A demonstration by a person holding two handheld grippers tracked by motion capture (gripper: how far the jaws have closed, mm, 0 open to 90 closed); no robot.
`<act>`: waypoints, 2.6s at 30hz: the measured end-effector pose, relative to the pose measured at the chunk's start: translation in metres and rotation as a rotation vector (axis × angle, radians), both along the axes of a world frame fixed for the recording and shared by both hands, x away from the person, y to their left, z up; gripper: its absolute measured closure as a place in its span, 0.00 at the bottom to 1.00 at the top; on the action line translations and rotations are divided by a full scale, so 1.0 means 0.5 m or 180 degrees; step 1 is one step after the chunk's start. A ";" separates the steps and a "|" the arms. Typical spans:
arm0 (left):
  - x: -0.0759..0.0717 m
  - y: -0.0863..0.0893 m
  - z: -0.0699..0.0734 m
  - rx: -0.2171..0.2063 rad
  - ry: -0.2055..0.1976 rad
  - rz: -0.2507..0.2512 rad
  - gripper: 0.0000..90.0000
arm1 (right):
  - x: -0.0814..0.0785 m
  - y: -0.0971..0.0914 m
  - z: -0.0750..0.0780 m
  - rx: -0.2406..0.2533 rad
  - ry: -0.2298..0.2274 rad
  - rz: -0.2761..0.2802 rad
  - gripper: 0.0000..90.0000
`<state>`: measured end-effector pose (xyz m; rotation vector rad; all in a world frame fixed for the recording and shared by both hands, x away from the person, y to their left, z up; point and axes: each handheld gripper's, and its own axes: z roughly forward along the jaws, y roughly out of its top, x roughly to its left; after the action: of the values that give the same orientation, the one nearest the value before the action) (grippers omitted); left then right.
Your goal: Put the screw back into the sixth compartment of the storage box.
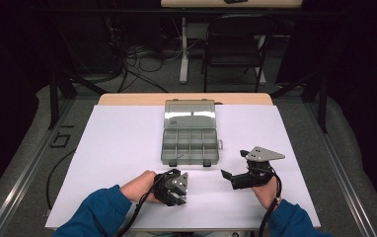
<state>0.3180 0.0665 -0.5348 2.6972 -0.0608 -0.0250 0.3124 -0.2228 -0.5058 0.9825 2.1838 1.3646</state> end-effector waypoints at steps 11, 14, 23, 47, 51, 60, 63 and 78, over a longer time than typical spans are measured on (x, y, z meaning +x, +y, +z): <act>0.000 -0.001 -0.002 -0.0023 0.0046 -0.0008 0.95 | -0.001 0.000 0.001 -0.0011 0.0003 -0.0002 0.00; 0.000 -0.001 -0.002 -0.0021 0.0042 -0.0016 0.96 | -0.001 0.000 0.001 -0.0019 -0.0004 -0.0007 0.00; 0.002 0.001 0.005 -0.0089 0.0044 -0.0005 0.97 | 0.000 0.000 0.000 -0.0003 -0.0002 -0.0002 0.00; 0.032 0.019 0.029 -0.0176 -0.0043 0.0233 0.97 | -0.001 0.000 0.000 -0.0014 0.0002 -0.0003 0.00; 0.037 0.021 0.031 -0.0187 -0.0055 0.0266 0.97 | -0.001 0.001 0.000 -0.0015 0.0006 -0.0003 0.00; 0.046 0.024 0.034 -0.0183 -0.0083 0.0316 0.97 | 0.000 0.000 -0.001 -0.0001 0.0006 -0.0001 0.00; 0.049 0.026 0.037 -0.0180 -0.0098 0.0332 0.97 | 0.000 0.000 0.000 -0.0005 0.0008 -0.0002 0.00; 0.067 0.028 0.054 -0.0199 -0.0152 0.0382 0.97 | 0.000 0.000 -0.001 0.0003 0.0009 -0.0004 0.00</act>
<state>0.3514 0.0807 -0.5077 2.6340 0.0845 0.0765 0.3126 -0.2227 -0.5061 0.9865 2.1845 1.3645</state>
